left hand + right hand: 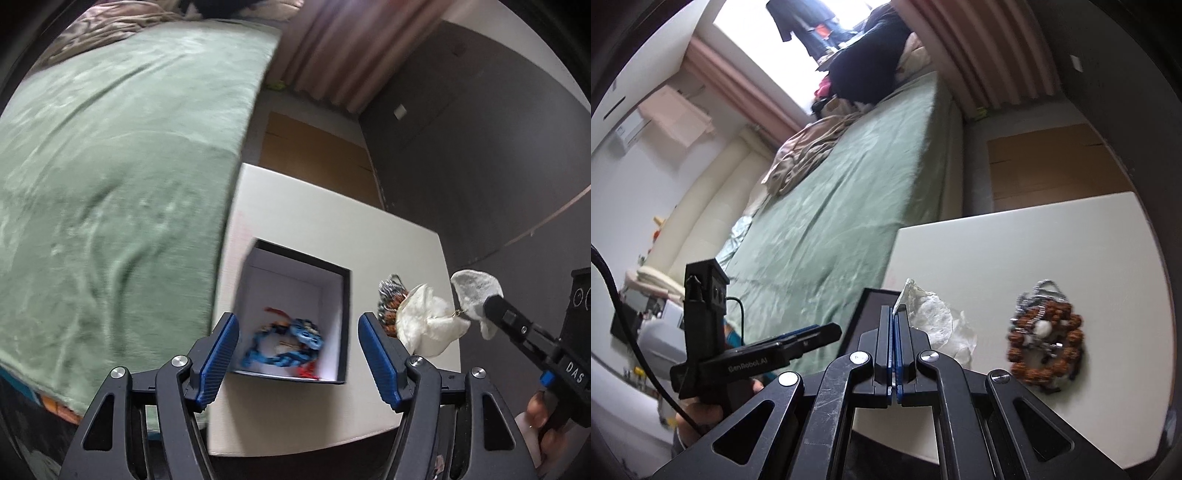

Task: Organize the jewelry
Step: 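Drop the blue strand into the box with the left gripper while the right places the white tissue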

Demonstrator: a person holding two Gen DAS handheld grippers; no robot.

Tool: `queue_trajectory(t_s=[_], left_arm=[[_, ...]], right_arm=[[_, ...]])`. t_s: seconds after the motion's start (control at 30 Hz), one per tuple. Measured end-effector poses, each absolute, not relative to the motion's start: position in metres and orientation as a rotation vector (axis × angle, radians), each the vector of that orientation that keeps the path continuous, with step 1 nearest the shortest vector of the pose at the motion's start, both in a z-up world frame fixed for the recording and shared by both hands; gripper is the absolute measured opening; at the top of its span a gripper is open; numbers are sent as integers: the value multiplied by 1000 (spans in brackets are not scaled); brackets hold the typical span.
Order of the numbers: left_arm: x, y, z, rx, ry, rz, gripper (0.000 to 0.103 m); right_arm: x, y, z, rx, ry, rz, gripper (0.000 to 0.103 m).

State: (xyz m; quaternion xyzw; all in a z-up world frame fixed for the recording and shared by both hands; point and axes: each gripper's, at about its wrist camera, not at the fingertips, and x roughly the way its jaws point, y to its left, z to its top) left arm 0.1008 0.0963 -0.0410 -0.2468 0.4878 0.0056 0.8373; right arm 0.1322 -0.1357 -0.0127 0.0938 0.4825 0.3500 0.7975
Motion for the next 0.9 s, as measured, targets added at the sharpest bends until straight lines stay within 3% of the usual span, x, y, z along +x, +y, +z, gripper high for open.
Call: queue_trajectory(t_s=[0.5,0.53,0.57,0.63,0.9], left_arm=[[74,147,-25,-563,961,113,68],[74,147,-26,-564,959,111,68],[75,146,-26,-562,959,106,68],[76,142,-25,-552,961,101,68],[90,115,-23,-511,973,47,68]], right_arm=[[125,-60,-40,117,1132,836,3],[125,-58,-48,101,1177,825,9],[126,-57,-56,96,1211,819,25],[126,-63,-67,105,1245,787,48],[129,-121,-57,196,1197,704,66]])
